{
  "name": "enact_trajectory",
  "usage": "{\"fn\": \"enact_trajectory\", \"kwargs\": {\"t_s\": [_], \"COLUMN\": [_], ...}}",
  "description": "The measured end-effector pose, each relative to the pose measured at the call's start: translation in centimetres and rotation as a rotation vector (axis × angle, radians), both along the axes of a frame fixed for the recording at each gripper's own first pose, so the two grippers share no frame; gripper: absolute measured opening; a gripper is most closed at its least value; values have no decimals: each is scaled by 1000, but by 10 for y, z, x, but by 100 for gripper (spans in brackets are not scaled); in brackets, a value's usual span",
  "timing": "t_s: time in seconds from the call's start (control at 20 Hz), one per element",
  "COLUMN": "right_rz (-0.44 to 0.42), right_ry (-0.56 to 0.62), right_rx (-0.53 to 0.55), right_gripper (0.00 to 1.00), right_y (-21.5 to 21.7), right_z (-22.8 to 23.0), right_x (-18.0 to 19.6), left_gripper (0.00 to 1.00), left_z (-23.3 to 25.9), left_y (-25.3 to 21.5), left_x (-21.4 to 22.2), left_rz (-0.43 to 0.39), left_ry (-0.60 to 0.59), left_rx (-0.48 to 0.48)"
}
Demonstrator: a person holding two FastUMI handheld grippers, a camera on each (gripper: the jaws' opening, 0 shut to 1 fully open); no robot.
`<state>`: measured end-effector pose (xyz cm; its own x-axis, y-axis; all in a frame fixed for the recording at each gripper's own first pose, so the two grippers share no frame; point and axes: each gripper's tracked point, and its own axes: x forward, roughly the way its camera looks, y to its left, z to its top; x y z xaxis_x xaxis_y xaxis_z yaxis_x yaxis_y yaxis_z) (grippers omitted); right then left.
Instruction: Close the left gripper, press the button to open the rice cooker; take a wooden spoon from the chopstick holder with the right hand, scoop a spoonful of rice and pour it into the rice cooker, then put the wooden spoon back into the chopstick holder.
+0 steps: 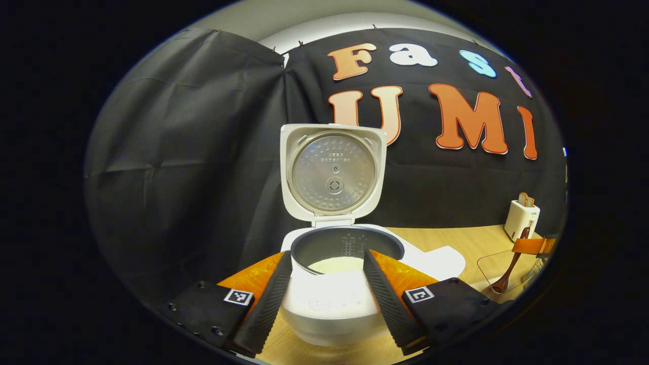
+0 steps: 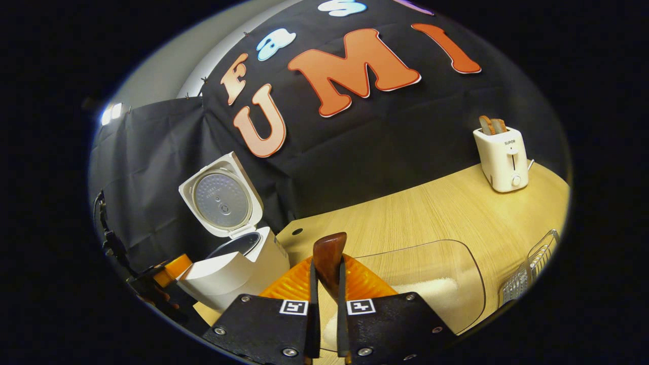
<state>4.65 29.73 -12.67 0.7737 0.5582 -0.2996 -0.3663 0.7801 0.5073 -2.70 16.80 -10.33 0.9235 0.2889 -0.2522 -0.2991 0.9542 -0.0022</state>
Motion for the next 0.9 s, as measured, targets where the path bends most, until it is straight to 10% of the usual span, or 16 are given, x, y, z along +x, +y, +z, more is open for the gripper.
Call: {"fn": "enact_trajectory", "kwargs": {"t_s": [0.6, 0.9], "right_rz": [38, -70], "right_ry": [-2, 137], "right_rx": [-61, 149], "right_gripper": [14, 12], "right_y": [-26, -34], "right_z": [5, -3], "right_x": [-24, -15], "left_gripper": [93, 93], "left_z": [2, 3], "left_y": [-3, -2], "left_x": [-4, -4], "left_rz": [2, 11], "left_ry": [-8, -13], "left_rx": [-1, -17]}}
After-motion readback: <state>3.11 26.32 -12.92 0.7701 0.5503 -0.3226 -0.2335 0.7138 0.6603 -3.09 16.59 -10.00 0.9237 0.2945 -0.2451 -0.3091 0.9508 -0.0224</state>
